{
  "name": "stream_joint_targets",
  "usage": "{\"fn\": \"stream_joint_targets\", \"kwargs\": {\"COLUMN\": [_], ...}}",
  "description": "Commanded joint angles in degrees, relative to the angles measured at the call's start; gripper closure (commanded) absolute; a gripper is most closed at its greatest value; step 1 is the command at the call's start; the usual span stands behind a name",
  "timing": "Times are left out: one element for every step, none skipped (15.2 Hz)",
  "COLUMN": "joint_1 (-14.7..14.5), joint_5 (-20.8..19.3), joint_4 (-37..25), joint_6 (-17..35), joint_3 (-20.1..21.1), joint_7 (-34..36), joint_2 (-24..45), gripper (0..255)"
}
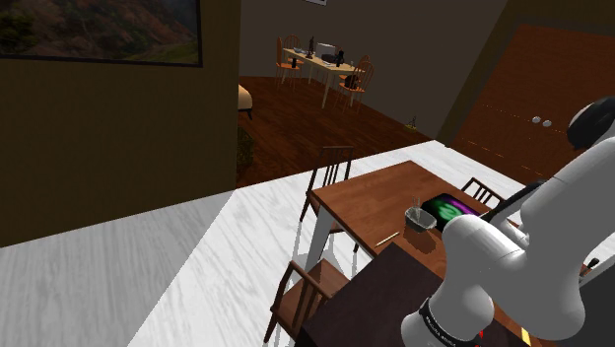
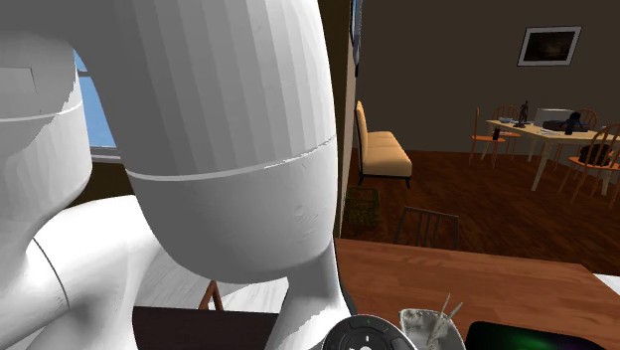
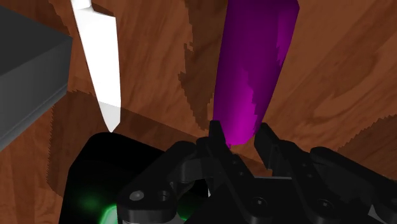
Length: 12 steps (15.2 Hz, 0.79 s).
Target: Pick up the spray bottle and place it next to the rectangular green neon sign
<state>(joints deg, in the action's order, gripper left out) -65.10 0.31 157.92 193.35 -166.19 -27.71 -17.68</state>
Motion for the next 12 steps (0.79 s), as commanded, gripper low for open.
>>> {"fn": "stream_joint_targets", "kwargs": {"joint_1": [0.0,0.0,0.0,0.0,0.0,0.0,2.48,6.44,13.66,24.81,24.85,24.86], "joint_5": [0.02,0.02,0.01,0.01,0.01,0.01,-1.17,-3.02,-6.08,-9.73,-9.36,-9.22], "joint_4": [0.0,0.0,0.0,0.0,0.0,0.0,1.39,2.7,3.9,4.72,4.73,4.74], "joint_6": [0.01,0.01,0.01,0.01,0.01,0.01,-1.71,-3.56,-5.57,-7.28,-7.28,-7.27], "joint_3": [0.0,0.0,0.0,0.0,0.0,0.0,2.09,5.5,11.84,21.99,22.12,22.17], "joint_7": [-0.01,-0.01,-0.01,-0.01,-0.01,-0.01,0.97,2.44,4.8,7.54,7.26,7.15], "joint_2": [0.0,0.0,0.0,0.0,0.0,0.0,3.04,6.08,9.05,11.17,11.17,11.17], "gripper": [0,0,0,0,0,0,0,0,0,0,0,0]}}
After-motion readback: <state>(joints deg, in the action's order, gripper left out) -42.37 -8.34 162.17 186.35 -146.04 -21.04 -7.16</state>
